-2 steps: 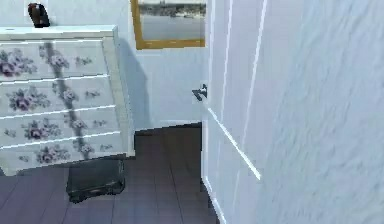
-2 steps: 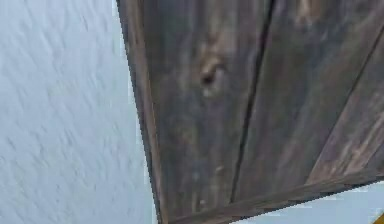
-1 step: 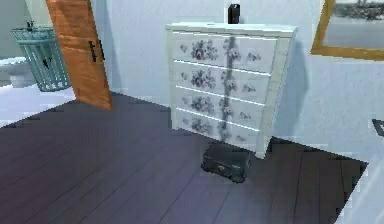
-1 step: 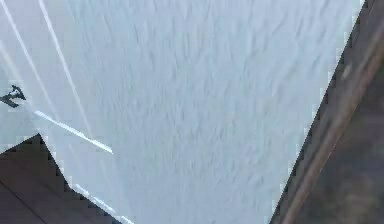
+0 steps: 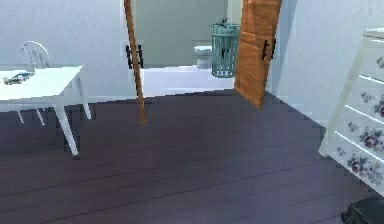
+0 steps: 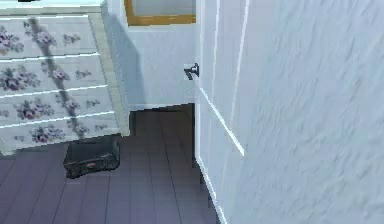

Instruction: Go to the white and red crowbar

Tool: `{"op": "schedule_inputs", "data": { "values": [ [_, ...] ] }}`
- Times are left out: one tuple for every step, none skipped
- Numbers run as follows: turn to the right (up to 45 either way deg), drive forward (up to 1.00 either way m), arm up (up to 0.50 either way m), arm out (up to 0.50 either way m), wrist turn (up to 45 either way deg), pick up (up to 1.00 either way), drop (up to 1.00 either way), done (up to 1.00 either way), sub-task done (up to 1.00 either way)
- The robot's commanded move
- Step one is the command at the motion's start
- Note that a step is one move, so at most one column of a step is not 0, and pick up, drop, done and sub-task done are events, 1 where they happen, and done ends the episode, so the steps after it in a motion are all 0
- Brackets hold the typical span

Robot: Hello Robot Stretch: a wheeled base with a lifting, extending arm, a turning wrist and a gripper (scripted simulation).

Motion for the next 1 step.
{"op": "schedule_inputs", "data": {
  "values": [
    [-9.0,0.0,0.0,0.0,0.0,0.0,0.0,0.0,0.0]
  ]
}}
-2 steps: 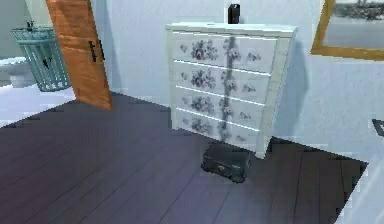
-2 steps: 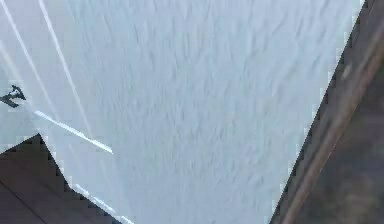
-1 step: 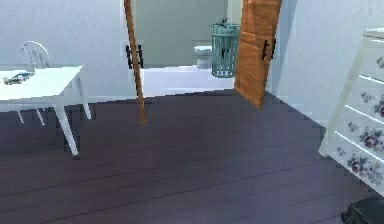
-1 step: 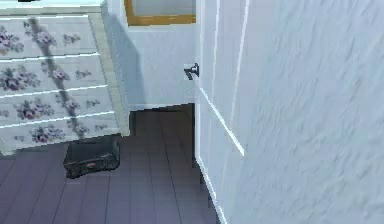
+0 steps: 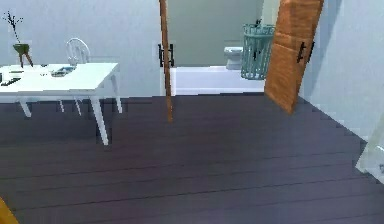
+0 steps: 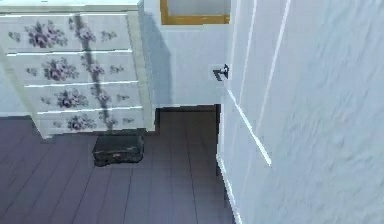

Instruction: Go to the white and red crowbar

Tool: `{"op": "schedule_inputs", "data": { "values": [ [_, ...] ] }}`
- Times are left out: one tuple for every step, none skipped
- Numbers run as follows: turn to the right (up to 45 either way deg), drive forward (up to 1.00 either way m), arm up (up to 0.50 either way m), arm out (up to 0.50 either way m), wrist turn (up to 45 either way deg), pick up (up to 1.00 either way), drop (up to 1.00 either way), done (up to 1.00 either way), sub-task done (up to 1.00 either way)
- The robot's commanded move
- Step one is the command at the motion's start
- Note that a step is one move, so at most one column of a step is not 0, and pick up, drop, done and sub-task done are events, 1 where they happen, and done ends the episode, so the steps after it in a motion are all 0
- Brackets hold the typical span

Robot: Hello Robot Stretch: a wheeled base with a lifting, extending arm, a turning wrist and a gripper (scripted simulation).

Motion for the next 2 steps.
{"op": "schedule_inputs", "data": {
  "values": [
    [0.0,0.25,0.0,0.0,0.0,0.0,0.0,0.0,0.0],
    [45.0,0.0,0.0,0.0,0.0,0.0,0.0,0.0,0.0]
  ]
}}
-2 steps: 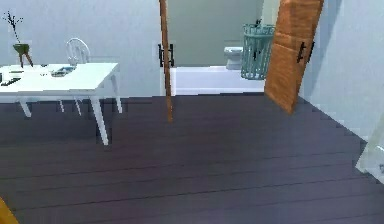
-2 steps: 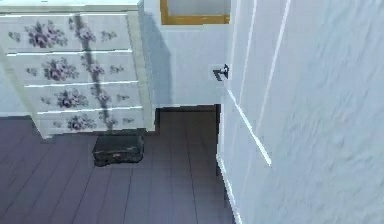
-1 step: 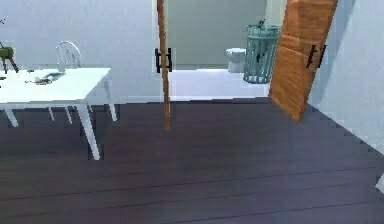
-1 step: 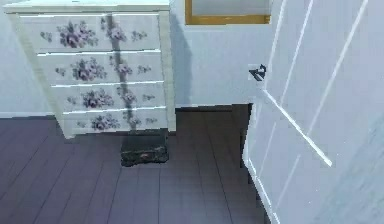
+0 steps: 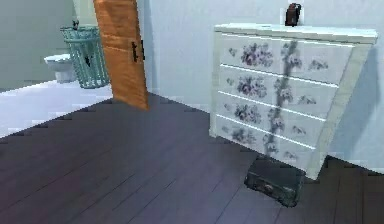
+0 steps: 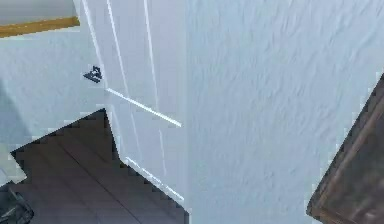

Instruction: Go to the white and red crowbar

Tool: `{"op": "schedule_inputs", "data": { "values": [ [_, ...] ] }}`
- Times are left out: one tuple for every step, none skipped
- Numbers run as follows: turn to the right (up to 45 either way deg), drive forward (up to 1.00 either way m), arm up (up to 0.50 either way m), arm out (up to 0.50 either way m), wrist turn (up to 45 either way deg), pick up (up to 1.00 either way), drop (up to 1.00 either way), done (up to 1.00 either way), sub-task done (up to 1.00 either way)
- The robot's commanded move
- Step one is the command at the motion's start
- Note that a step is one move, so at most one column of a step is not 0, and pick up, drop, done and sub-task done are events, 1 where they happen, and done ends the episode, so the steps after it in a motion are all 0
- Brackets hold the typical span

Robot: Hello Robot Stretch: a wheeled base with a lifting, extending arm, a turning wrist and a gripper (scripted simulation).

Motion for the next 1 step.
{"op": "schedule_inputs", "data": {
  "values": [
    [45.0,0.0,0.0,0.0,0.0,0.0,0.0,0.0,0.0]
  ]
}}
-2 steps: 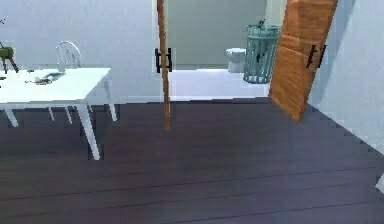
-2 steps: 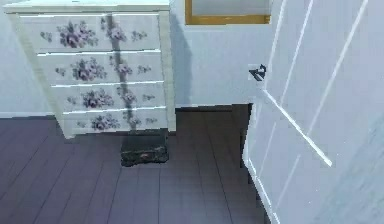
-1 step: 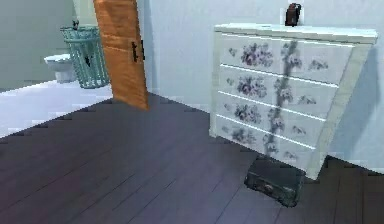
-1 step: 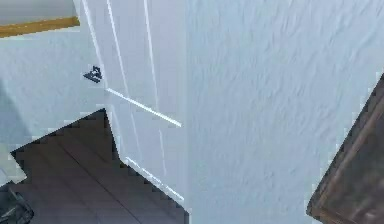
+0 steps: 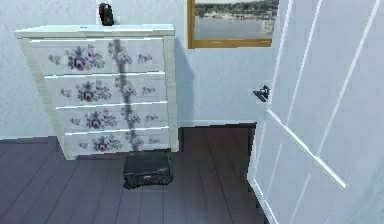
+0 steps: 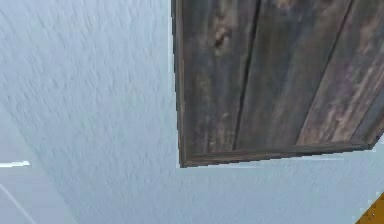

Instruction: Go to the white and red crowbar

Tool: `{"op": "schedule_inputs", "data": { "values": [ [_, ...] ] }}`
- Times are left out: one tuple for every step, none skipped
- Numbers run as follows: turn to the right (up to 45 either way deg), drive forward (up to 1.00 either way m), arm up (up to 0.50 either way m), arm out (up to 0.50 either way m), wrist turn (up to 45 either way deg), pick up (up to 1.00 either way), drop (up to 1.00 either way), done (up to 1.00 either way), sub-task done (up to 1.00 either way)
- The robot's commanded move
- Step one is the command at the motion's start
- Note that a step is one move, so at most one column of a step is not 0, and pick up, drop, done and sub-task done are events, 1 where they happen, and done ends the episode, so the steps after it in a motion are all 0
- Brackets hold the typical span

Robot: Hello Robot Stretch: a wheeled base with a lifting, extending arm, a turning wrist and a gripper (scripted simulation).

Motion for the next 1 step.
{"op": "schedule_inputs", "data": {
  "values": [
    [6.0,0.0,0.0,0.0,0.0,0.0,0.0,0.0,0.0]
  ]
}}
